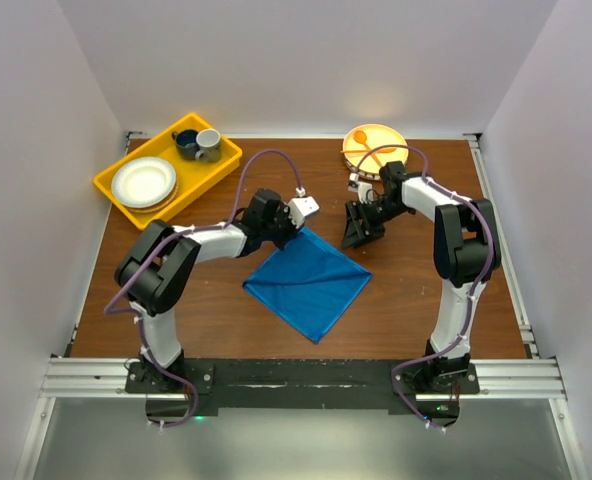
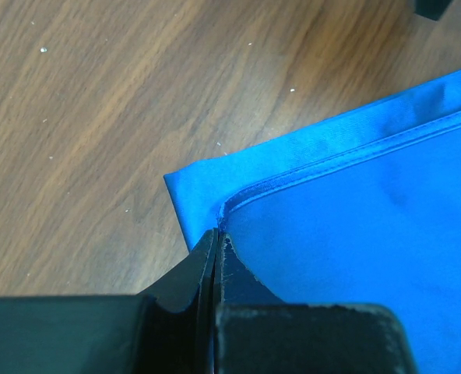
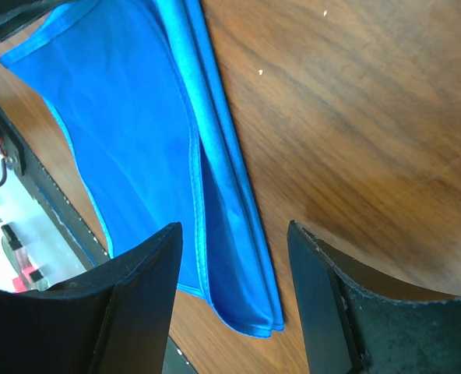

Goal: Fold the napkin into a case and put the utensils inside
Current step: Fold the top corner of the square-folded napkin at the center of the board.

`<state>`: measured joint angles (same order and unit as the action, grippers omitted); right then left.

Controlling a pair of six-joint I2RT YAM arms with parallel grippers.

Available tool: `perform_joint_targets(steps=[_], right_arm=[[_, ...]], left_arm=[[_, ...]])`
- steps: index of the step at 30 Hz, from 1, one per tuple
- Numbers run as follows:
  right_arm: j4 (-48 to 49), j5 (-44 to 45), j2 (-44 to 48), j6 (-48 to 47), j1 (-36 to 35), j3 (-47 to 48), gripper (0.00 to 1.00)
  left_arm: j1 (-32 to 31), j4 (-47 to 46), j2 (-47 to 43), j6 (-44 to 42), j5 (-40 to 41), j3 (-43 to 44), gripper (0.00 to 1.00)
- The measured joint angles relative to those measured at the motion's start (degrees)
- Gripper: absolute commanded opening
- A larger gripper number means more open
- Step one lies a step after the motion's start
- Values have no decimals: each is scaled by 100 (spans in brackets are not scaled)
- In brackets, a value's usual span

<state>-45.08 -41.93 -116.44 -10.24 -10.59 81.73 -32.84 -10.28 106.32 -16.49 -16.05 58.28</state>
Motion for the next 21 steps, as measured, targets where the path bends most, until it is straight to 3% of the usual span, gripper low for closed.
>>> perform_joint_targets(steps=[9, 10, 11, 14, 17, 21], right_arm=[[-120, -116, 2, -173, -4, -72, 56], [-125, -116, 4, -190, -15, -94, 56], [-122, -116, 11, -208, -24, -131, 54], [-127, -111, 37, -260, -72, -273, 52], [-120, -107, 37, -308, -140, -413, 48], [-120, -83, 48, -376, -195, -601, 43]], left_arm=[[46, 9, 201, 118, 157, 76, 0], [50, 15, 205, 140, 162, 92, 4], [52, 20, 210, 151, 166, 107, 22], [59, 31, 210, 238, 142, 153, 47], [87, 105, 116, 367, 55, 131, 55], [258, 494, -483, 568, -315, 0, 57]])
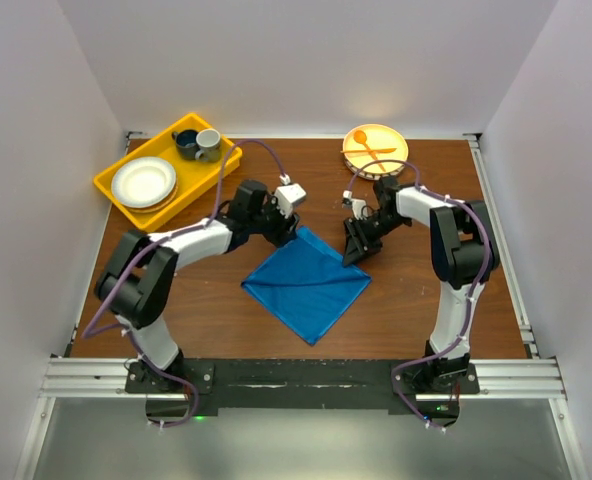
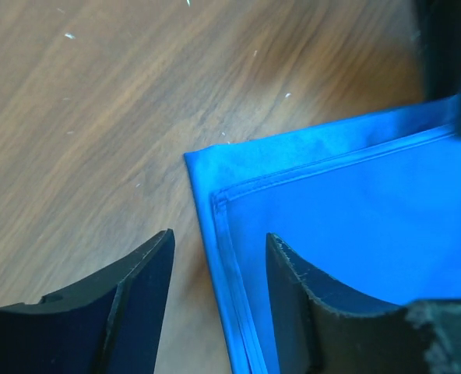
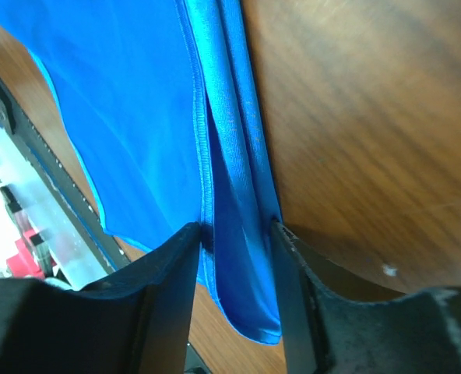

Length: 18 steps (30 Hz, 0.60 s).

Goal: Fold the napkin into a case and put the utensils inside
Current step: Fold the top corner of the square-folded napkin at the center of the board.

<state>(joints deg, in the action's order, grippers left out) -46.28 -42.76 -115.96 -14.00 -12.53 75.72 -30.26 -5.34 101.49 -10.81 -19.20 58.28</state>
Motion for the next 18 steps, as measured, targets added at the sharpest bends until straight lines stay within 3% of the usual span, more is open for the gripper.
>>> perform_joint_targets(steps=[6, 12, 18], right_arm=[[114, 127, 85, -20, -61, -131, 34], [341, 101, 107, 103, -81, -306, 26], [597, 68, 177, 393, -98, -520, 20]], left_arm=[[437, 494, -575, 396, -660, -46, 58], [697, 911, -142, 675, -1021, -166, 56], [782, 1043, 280, 763, -1231, -87, 45]])
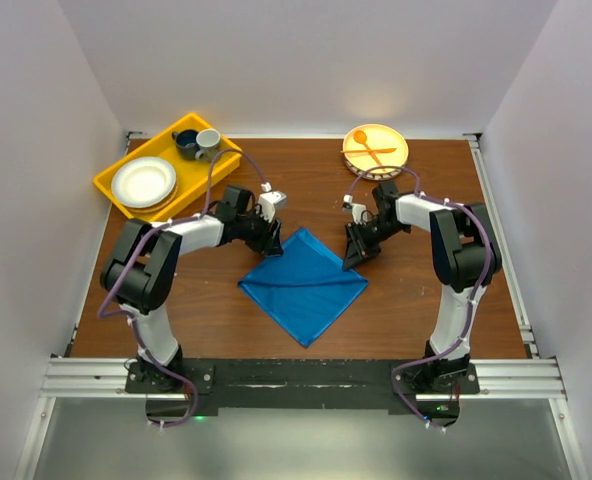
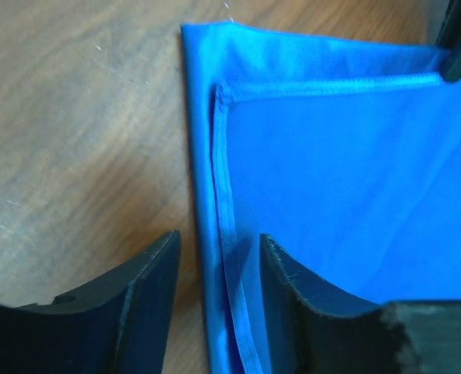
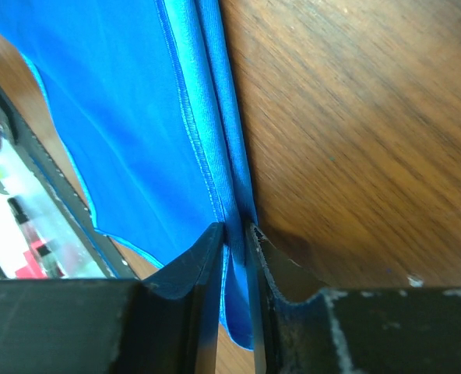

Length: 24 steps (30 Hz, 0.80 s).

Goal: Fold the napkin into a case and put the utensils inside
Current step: Fold the top corner of the square-folded napkin at the center of the board.

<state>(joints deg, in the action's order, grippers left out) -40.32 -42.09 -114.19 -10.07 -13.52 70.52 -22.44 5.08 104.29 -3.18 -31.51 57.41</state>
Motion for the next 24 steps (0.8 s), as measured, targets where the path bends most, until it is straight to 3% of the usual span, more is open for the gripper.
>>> perform_joint_targets(steps=[2, 14, 20, 24], right_arm=[[109, -63, 2, 146, 0, -68, 18], [833, -15, 17, 1012, -70, -179, 5], [1080, 111, 17, 1362, -79, -164, 0], [1224, 179, 20, 1554, -83, -166, 0]], left_arm=[[31, -11, 83, 46, -37, 74, 37], [345, -212, 850, 195, -179, 872, 15], [422, -280, 1025, 214, -131, 1091, 22], [424, -319, 1047, 245, -151, 1134, 38]])
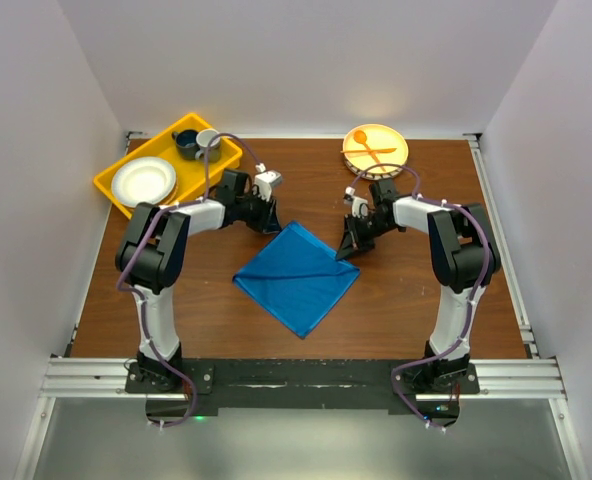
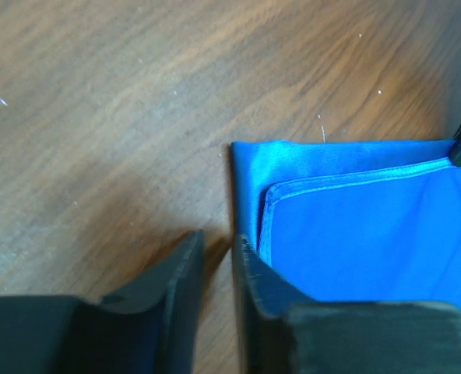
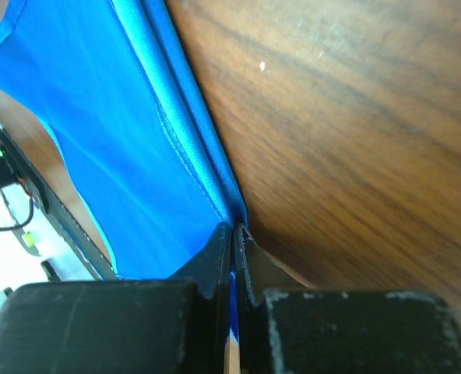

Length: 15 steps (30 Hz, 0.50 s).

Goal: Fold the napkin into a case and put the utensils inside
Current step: Fold the top corner of the square-folded napkin at the center of the board.

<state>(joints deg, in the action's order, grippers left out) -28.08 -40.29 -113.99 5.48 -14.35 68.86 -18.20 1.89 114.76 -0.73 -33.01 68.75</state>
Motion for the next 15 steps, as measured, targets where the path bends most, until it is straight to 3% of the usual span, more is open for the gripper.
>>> perform_joint_targets(steps=[13, 15], right_arm=[[852, 619, 417, 828, 136, -455, 0], [907, 702, 560, 870, 168, -592, 14]], left_arm=[[584, -227, -66, 225, 11, 57, 59], [678, -223, -195, 269, -46, 57, 63]])
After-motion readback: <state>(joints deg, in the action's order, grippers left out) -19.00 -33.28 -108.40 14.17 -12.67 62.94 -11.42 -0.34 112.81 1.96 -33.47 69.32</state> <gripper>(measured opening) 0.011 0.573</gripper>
